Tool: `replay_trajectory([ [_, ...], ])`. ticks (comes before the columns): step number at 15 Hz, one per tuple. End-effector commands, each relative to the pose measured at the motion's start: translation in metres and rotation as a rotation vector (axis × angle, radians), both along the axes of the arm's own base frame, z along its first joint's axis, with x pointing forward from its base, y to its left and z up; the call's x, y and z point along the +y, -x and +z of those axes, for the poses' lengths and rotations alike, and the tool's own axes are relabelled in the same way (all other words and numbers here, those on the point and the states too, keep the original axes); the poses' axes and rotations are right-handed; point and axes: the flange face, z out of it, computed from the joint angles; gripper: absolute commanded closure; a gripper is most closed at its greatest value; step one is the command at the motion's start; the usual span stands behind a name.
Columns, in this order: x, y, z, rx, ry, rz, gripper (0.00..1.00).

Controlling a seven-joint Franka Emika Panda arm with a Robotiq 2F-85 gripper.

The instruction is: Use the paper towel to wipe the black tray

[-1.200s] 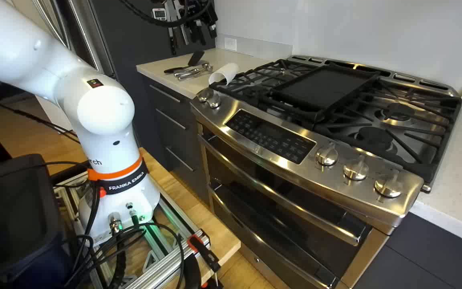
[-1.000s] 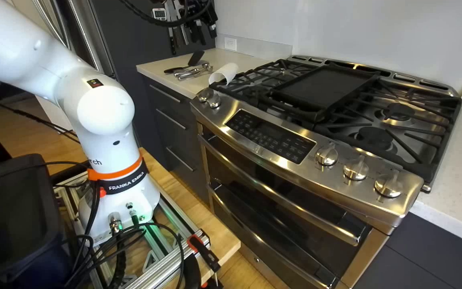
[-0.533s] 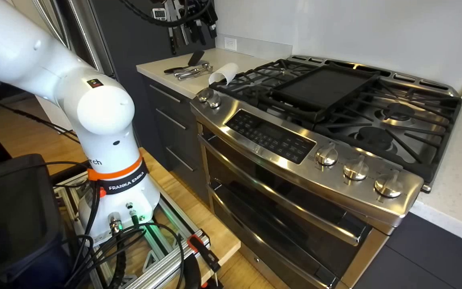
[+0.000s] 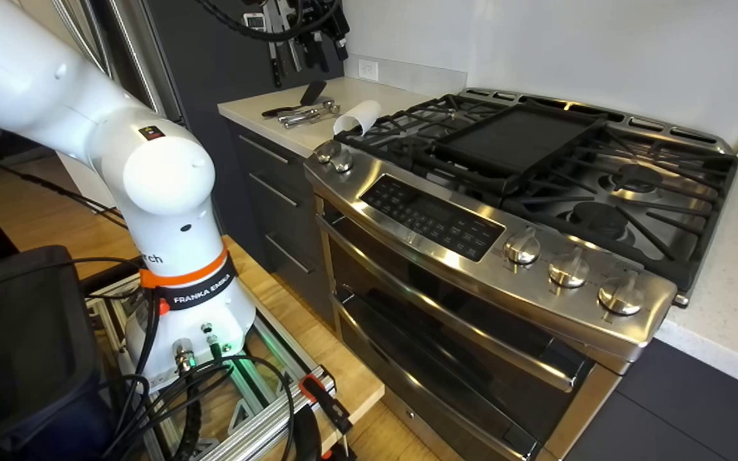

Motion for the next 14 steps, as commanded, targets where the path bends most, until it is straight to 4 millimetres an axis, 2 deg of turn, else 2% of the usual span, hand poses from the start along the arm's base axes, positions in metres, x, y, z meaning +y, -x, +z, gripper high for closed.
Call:
replay_trajectory([
  [1, -0.005, -0.036, -0.009, 0.069, 0.045, 0.064, 0.0],
  [4, -0.008, -0.068, -0.021, 0.138, 0.068, 0.162, 0.0],
  [11, 0.023, -0.111, -0.076, 0.31, 0.057, 0.459, 0.0],
  [14, 0.035, -0.128, -0.093, 0.339, 0.08, 0.545, 0.0],
])
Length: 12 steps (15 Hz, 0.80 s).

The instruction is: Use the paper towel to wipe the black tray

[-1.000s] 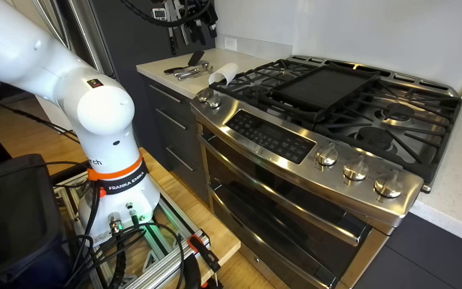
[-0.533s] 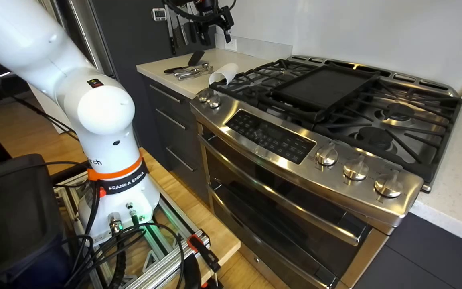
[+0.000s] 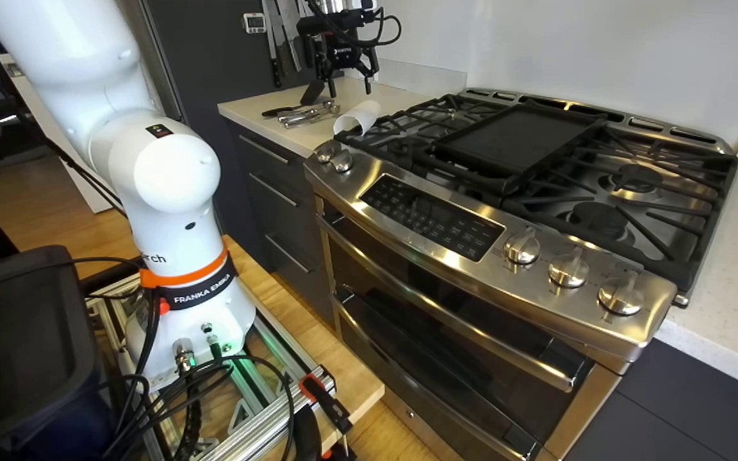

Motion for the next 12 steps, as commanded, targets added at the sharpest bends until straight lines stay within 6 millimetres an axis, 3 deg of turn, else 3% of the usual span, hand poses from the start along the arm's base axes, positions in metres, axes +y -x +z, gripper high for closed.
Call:
replay_trajectory([
  [1, 0.014, -0.024, -0.015, 0.046, 0.026, 0.105, 0.0],
  [7, 0.03, -0.056, -0.028, 0.071, 0.017, 0.209, 0.01],
  [8, 0.033, -0.062, -0.03, 0.071, 0.013, 0.224, 0.25],
  [10, 0.036, -0.069, -0.035, 0.08, 0.0, 0.248, 0.31],
  [12, 0.038, -0.075, -0.042, 0.091, -0.011, 0.261, 0.49],
])
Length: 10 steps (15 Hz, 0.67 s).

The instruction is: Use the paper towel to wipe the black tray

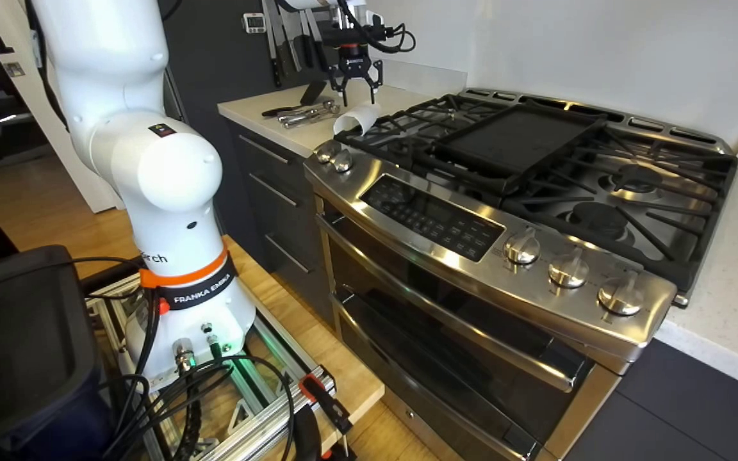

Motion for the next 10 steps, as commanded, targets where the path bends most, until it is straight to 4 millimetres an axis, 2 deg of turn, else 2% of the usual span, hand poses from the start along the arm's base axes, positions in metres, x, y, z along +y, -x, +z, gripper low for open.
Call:
replay_trajectory([
  [1, 0.004, -0.015, -0.013, 0.033, -0.001, 0.038, 0.55],
  [4, 0.006, -0.018, -0.019, 0.052, -0.011, 0.045, 0.78],
  [7, 0.006, -0.017, -0.017, 0.061, -0.021, 0.033, 1.0],
  [10, 0.005, -0.015, -0.008, 0.055, -0.035, 0.023, 1.0],
])
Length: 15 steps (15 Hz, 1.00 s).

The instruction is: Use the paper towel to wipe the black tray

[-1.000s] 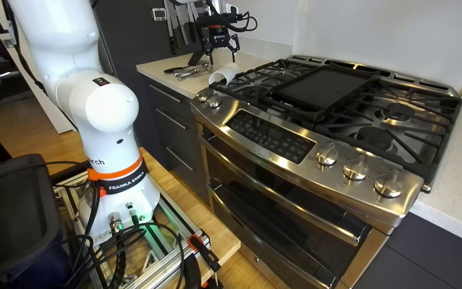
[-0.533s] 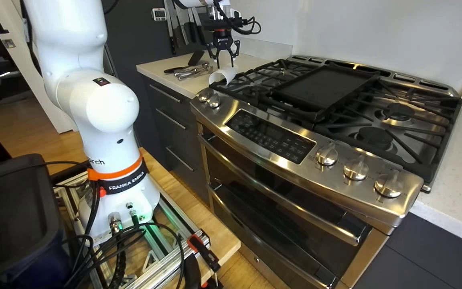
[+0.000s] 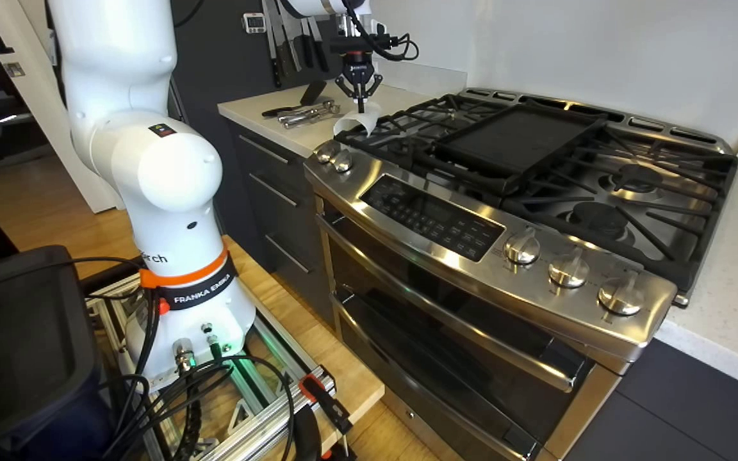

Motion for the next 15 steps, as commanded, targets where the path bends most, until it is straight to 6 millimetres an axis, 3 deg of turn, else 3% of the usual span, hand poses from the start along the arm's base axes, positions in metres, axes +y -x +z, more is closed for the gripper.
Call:
replay_trajectory([
  [1, -0.002, 0.002, 0.01, 0.02, -0.017, -0.007, 1.0],
  [7, -0.003, 0.008, 0.017, 0.028, -0.033, -0.027, 1.0],
  [8, -0.001, 0.01, 0.019, 0.025, -0.047, -0.033, 0.74],
  [9, 0.002, 0.012, 0.022, 0.017, -0.058, -0.032, 0.73],
  [15, 0.004, 0.001, 0.026, -0.074, -0.063, -0.047, 0.29],
])
